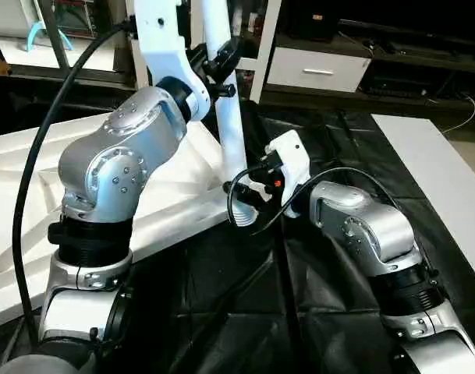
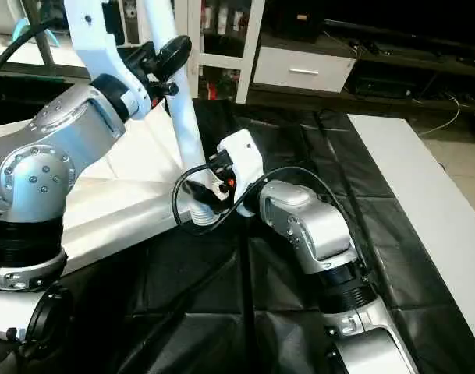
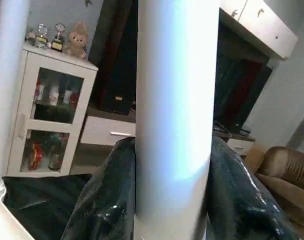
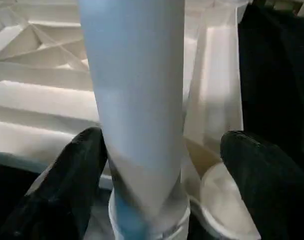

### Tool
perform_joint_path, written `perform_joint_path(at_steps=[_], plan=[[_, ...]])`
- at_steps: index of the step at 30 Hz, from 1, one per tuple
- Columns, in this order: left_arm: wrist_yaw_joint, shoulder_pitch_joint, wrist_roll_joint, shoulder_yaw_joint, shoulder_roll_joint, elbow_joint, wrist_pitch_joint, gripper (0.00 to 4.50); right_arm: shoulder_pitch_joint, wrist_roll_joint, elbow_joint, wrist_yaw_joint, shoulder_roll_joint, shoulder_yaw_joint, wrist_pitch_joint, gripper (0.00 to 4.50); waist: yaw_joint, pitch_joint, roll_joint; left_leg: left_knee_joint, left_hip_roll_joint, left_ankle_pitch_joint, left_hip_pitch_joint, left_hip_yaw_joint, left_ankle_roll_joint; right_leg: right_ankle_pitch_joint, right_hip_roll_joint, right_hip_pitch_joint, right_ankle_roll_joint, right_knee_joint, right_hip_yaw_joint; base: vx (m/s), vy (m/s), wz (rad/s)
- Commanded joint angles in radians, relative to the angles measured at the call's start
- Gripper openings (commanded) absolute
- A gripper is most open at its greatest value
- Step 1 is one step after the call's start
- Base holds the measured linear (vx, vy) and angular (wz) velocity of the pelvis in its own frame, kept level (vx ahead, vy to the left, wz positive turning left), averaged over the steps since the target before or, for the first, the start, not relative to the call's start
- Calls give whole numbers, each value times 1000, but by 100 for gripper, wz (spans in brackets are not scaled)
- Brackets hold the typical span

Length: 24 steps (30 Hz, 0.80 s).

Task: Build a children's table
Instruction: Insert table leg to table base

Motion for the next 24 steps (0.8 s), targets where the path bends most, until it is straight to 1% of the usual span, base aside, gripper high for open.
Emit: perform_joint_path(at_steps=[1,2,3,4,6,10,11,14,19,20,21,24], plan=[[16,-26,18,9,-7,-13,-13,160,-2,11,-1,2,-3,-23,22,369,-3,-93,19,-35,-27,212,14,20,-89,737,-65,79,-83,-27,39,0,0,0],[18,-26,17,12,-11,-13,-12,160,-2,12,-2,5,-3,-26,22,362,-3,-93,21,-34,-26,208,14,20,-88,737,-65,79,-84,-27,39,0,0,0],[18,-26,17,12,-11,-13,-12,160,-2,12,-2,5,-3,-26,22,362,-2,-93,19,-34,-27,210,14,20,-87,742,-65,80,-84,-27,39,0,0,0],[18,-26,17,12,-11,-13,-12,160,-2,12,-2,5,-3,-26,22,356,-2,-94,19,-34,-27,212,14,20,-87,742,-64,80,-85,-27,39,0,0,0],[18,-26,17,12,-11,-13,-12,160,-2,12,-2,5,-3,-26,22,327,-1,-95,18,-32,-29,230,13,21,-81,769,-61,81,-85,-23,39,0,0,0],[18,-26,17,12,-11,-13,-12,160,-2,12,-2,5,-3,-26,22,300,-1,-97,18,-30,-30,245,11,21,-76,799,-59,83,-83,-20,38,0,0,0],[18,-26,17,12,-11,-13,-12,160,-2,12,-2,5,-3,-26,22,279,-1,-97,18,-30,-31,244,12,21,-76,800,-59,82,-83,-20,38,0,0,0],[18,-26,17,12,-11,-13,-12,160,-2,12,-2,5,-3,-26,22,265,0,-97,18,-30,-31,244,12,21,-75,804,-59,83,-83,-20,38,0,0,0],[18,-26,17,12,-11,-13,-12,160,-2,12,-2,5,-3,-26,22,212,-1,-96,19,-32,-29,233,12,21,-80,784,-61,82,-82,-22,37,0,0,0],[18,-26,17,12,-11,-13,-12,160,-2,12,-2,5,-3,-26,22,212,-1,-95,19,-33,-28,230,13,21,-81,777,-61,81,-83,-23,37,0,0,0],[18,-26,17,12,-11,-13,-12,160,-2,12,-2,5,-3,-26,22,197,-2,-96,19,-32,-28,233,13,20,-81,775,-60,81,-84,-22,37,0,0,0],[18,-26,17,12,-11,-13,-12,160,-2,12,-2,5,-3,-26,22,191,-1,-97,18,-30,-30,244,12,21,-77,794,-59,83,-83,-21,38,0,0,0]])
